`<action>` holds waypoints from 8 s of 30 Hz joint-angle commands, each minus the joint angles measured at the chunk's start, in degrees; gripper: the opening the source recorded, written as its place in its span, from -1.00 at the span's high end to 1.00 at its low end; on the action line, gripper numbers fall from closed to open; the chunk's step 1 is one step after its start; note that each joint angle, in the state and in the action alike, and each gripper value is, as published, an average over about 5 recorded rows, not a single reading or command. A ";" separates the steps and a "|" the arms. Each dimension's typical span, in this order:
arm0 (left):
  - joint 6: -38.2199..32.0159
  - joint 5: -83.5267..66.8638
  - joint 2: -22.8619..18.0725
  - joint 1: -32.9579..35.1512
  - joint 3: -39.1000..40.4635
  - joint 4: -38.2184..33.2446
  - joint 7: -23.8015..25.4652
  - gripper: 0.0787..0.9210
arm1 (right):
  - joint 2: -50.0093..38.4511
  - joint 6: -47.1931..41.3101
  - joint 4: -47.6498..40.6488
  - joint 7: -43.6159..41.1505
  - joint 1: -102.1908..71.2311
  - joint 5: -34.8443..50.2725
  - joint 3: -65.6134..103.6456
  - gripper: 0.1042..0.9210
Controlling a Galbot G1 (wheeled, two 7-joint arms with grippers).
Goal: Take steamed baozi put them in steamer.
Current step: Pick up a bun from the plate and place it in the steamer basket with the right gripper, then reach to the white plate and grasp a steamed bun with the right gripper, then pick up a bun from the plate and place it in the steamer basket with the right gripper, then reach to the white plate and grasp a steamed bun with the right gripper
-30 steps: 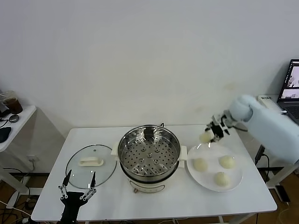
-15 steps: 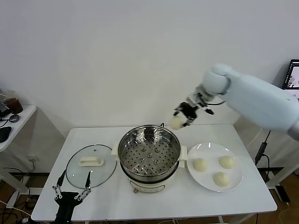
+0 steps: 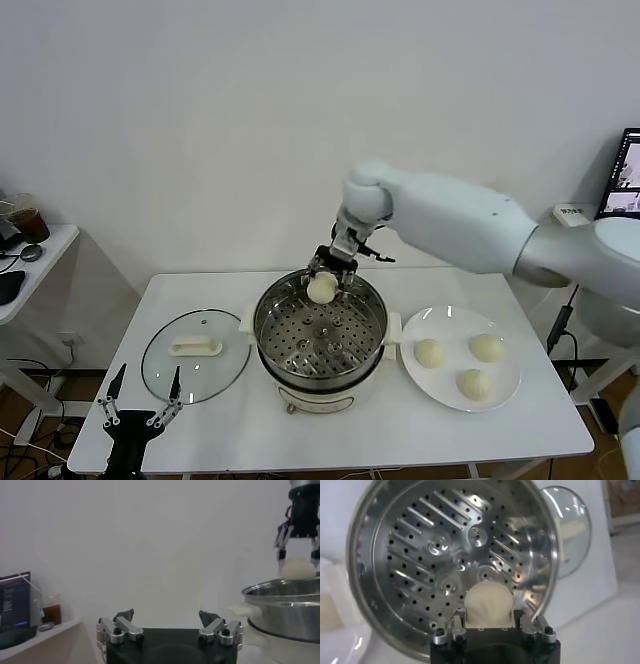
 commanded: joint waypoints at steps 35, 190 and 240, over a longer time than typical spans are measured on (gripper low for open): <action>0.18 -0.77 0.15 -0.35 -1.18 0.42 -0.39 -0.77 | -19.99 -34.85 20.91 -1.21 13.06 18.70 -4.06 -0.76; 2.45 4.06 2.64 -6.21 -3.47 5.51 -0.37 -0.77 | 5.86 -73.41 9.47 14.01 2.66 41.35 -8.12 -0.48; 2.61 4.12 2.97 -6.91 -3.70 5.98 0.45 -0.77 | -50.06 -47.54 25.58 -6.43 -40.32 -3.17 30.98 -0.76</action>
